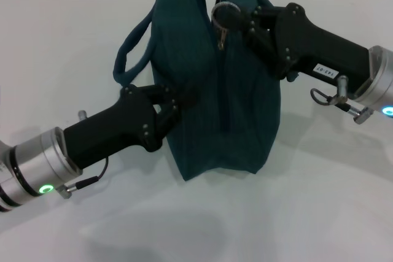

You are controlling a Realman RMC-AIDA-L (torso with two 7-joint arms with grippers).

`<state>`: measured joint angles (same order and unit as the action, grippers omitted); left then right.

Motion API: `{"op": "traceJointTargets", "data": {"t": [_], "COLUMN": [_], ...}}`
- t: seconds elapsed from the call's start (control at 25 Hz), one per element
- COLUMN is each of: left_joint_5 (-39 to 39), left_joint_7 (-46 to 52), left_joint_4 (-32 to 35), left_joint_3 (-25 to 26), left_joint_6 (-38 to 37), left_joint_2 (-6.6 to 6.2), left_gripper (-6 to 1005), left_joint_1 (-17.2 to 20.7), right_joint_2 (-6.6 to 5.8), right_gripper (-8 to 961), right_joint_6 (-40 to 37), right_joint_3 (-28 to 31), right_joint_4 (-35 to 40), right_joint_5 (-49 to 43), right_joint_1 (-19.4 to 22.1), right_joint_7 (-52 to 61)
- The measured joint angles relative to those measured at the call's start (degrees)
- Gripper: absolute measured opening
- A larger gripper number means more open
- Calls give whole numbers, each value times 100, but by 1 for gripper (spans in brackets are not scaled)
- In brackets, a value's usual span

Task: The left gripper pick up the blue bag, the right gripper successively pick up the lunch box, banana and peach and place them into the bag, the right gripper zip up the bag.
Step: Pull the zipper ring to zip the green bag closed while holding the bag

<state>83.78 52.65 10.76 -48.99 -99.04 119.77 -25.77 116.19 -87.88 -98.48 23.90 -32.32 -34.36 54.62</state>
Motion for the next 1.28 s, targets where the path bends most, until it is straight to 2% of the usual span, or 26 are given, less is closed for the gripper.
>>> {"op": "traceJointTargets", "data": {"t": [0.32,1.28], "left_joint_5": [50,1082], "left_joint_7": [-1,-22], "left_joint_4": [6,154], "left_joint_3": [-275,-452], "left_joint_6": [-16,-748], "left_joint_2": [-18,-63], "left_gripper": [78,70], "left_joint_1": [-44,100], "right_joint_2": [0,-26], "right_gripper": [7,6], "right_joint_6": [35,669], "right_joint_3": [37,60], "right_joint_4": [29,-17], "right_joint_5": [211,566], "right_joint_1": [-8,0], "right_joint_7": [360,505]}}
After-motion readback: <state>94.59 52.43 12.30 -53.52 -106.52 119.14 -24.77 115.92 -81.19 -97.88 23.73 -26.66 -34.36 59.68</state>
